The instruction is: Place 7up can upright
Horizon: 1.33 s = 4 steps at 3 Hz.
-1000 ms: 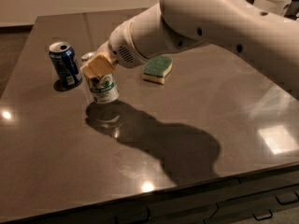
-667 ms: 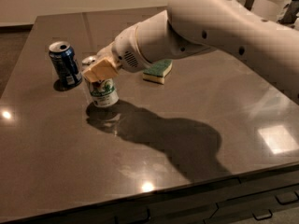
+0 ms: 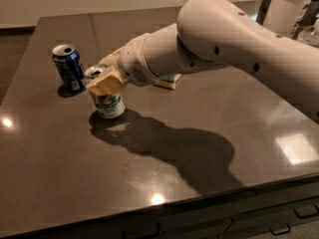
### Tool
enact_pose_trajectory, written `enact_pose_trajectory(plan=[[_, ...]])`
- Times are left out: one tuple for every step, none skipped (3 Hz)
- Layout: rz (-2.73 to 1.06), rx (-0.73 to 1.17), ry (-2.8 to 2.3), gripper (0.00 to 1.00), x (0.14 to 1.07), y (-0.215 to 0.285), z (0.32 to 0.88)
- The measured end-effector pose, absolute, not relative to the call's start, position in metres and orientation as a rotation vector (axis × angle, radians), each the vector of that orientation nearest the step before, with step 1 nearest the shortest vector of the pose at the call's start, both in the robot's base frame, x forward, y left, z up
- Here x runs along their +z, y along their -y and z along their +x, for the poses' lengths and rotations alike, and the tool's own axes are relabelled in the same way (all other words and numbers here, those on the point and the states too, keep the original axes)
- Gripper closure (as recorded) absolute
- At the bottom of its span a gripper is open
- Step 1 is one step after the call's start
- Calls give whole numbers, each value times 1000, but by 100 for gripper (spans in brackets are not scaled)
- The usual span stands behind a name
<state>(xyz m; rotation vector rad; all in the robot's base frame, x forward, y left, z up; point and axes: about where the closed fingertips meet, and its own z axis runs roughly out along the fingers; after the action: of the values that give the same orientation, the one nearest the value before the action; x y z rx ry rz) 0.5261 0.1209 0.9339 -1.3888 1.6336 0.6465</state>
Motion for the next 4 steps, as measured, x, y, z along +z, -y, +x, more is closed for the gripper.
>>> enact_pose_trajectory(plan=[[-1333, 658, -1603, 84, 929, -120, 529], [-1272, 694, -1577, 62, 928, -120, 533], [-1277, 692, -1573, 38, 930, -122, 531], [-1281, 691, -1570, 15, 932, -124, 530]])
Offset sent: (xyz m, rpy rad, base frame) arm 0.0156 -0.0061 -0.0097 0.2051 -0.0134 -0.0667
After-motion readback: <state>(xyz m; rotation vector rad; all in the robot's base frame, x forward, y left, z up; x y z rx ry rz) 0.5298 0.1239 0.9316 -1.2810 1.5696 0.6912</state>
